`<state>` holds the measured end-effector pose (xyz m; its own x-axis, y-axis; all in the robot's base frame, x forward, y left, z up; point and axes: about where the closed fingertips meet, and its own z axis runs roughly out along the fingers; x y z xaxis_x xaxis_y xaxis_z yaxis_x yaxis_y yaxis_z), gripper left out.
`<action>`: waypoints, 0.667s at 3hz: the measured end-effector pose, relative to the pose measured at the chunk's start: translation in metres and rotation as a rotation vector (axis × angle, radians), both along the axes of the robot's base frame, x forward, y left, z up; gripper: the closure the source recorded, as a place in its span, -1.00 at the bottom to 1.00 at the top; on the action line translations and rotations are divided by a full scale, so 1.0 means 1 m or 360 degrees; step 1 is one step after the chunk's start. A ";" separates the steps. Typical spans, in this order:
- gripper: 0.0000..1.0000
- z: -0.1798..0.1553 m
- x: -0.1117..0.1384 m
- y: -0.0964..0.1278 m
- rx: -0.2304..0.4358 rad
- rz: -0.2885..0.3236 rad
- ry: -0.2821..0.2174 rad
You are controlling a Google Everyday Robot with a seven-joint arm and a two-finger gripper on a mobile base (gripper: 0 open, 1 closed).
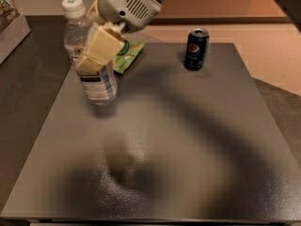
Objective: Pick blue plastic bottle
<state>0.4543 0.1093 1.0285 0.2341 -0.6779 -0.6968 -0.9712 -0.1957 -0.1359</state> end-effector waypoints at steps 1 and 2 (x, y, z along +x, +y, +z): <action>1.00 0.069 0.008 -0.016 0.0051 -0.0044 0.0001; 1.00 0.069 0.008 -0.016 0.0052 -0.0043 0.0001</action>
Offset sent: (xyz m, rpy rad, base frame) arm 0.0149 -0.0313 0.0958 0.0215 0.0280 -0.0375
